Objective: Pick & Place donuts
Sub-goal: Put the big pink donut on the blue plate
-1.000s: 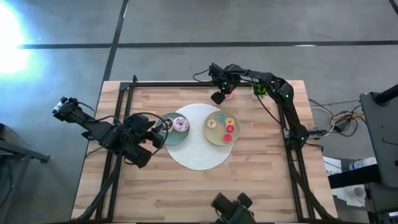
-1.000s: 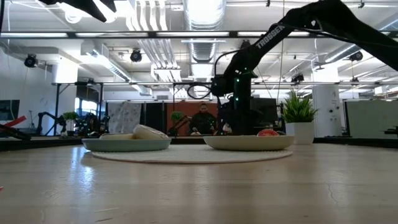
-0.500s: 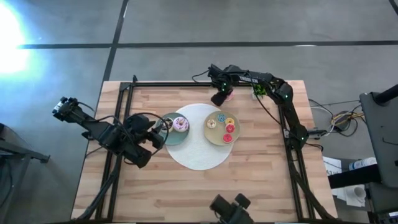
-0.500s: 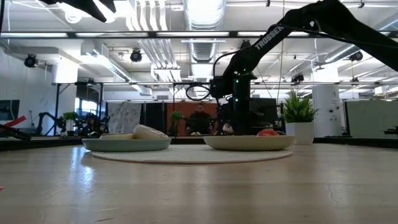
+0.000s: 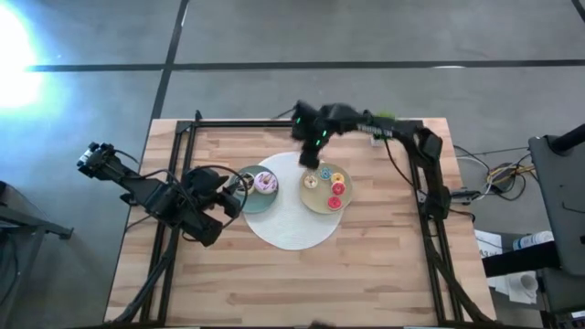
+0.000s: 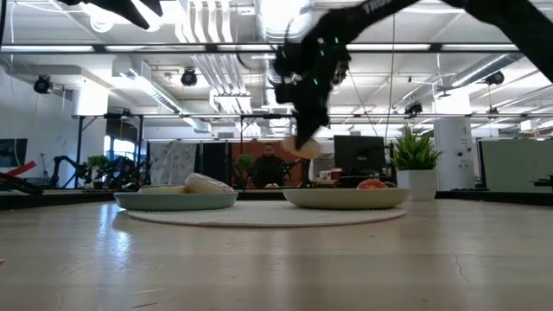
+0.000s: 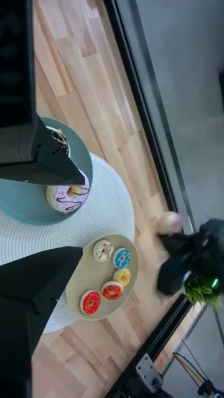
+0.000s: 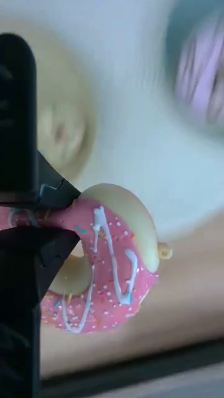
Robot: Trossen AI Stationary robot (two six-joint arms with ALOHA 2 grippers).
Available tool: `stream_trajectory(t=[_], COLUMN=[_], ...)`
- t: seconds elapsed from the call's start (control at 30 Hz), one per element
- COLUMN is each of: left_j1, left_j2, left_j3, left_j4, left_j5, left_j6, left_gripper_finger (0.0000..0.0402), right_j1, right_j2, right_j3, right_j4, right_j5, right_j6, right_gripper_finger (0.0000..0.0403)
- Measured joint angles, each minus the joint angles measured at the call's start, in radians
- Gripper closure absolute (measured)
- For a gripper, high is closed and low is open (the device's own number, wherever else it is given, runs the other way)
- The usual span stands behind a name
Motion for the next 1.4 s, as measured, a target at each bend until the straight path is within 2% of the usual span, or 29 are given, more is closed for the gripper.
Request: stream_trajectory(t=[0.17,0.27,0.4,0.57,0.73,0.93,1.1,1.27,1.4], left_j1=[0.002,0.002,0.001,-0.003,-0.017,-0.016,-0.019,-0.019,-0.019], left_j2=[0.0,-0.001,-0.002,-0.003,-0.003,-0.043,-0.045,-0.042,-0.04], left_j3=[0.001,0.008,0.029,0.042,0.029,-0.045,-0.108,-0.132,-0.132], left_j4=[0.0,-0.001,-0.006,-0.077,-0.264,-0.256,-0.242,-0.207,-0.201], left_j5=[-0.014,0.003,0.039,0.091,0.184,0.235,0.267,0.266,0.259], left_j6=[-0.008,-0.013,-0.013,-0.049,-0.246,-0.328,-0.394,-0.391,-0.387], left_gripper_finger=[0.0257,0.0257,0.0257,0.0257,0.0257,0.0257,0.0257,0.0257,0.0257], right_j1=[0.193,0.274,0.312,0.332,0.357,0.387,0.389,0.388,0.39], right_j2=[-0.015,-0.002,0.049,0.119,0.165,0.2,0.243,0.272,0.279], right_j3=[0.002,0.002,0.003,0.001,0.001,0.002,0.001,0.002,0.001], right_j4=[0.135,0.275,0.443,0.58,0.603,0.671,0.686,0.711,0.719], right_j5=[-0.014,0.009,0.005,-0.081,-0.088,-0.062,-0.053,-0.051,-0.054], right_j6=[-0.047,-0.005,0.169,0.293,0.21,0.019,-0.024,-0.136,-0.144], right_gripper_finger=[0.0385,0.0385,0.0385,0.0385,0.0385,0.0384,0.038,0.0379,0.0379])
